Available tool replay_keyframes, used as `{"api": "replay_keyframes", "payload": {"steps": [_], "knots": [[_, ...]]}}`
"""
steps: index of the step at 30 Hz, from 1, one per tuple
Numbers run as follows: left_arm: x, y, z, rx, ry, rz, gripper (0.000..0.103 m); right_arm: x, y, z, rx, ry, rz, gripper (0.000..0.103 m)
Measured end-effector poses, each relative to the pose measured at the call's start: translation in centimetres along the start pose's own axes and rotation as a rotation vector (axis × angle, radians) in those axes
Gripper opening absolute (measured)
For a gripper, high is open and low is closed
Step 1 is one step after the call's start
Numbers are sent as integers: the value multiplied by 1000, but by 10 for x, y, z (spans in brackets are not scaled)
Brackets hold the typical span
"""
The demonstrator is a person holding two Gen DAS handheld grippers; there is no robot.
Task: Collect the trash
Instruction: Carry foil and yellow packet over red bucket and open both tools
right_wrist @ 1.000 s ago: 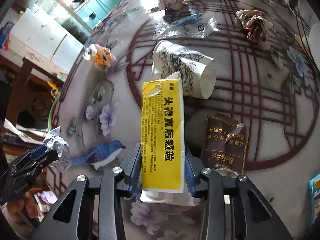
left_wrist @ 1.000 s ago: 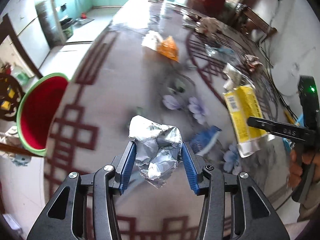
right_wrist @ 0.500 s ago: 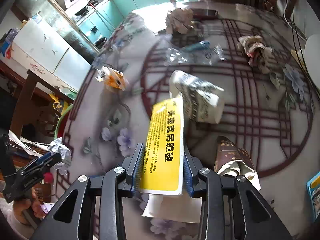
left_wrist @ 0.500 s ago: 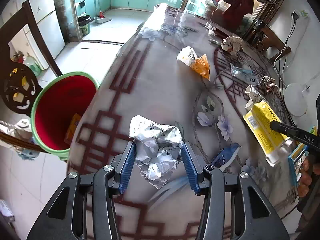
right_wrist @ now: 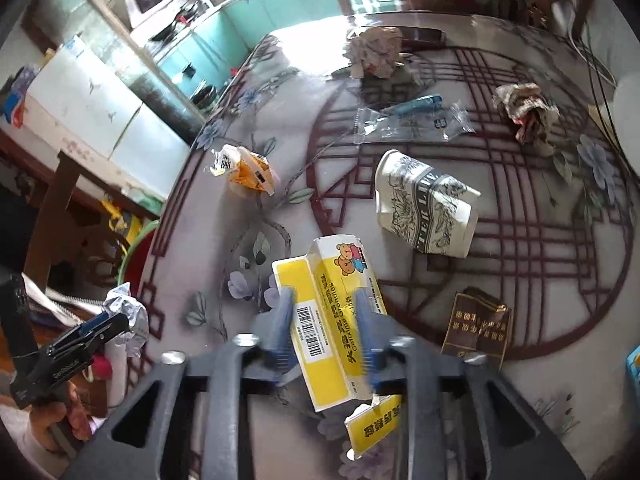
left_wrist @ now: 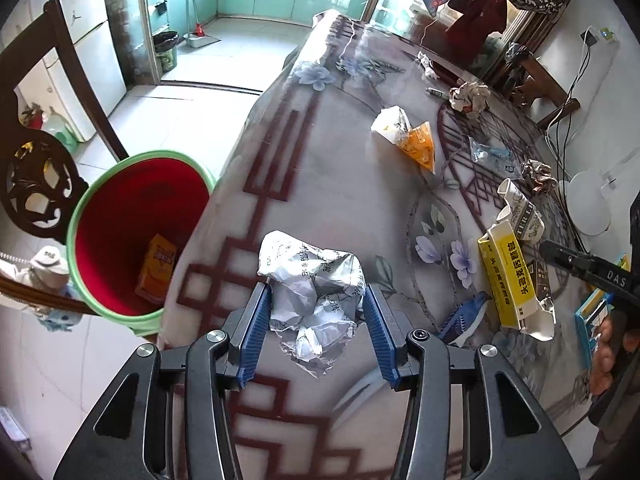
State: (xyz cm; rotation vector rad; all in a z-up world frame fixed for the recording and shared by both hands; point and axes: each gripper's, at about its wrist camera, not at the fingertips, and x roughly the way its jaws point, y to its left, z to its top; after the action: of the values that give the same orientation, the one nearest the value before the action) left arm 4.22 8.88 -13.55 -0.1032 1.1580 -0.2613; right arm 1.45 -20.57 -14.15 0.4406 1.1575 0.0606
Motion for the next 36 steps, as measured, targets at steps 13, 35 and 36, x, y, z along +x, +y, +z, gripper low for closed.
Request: {"api": "replay_keyframes", "payload": {"steps": [13,35,36], "knots": [[3,16,21,57,12,-53,46,41,2,-17,70,127,-84,27],[4,86,39,5,-3,-22,46,16,106,14,-72,-9,-51,26],[5,91,39,-3,-2,-16,46,18,112,15,-80,-10,-46,26]]}}
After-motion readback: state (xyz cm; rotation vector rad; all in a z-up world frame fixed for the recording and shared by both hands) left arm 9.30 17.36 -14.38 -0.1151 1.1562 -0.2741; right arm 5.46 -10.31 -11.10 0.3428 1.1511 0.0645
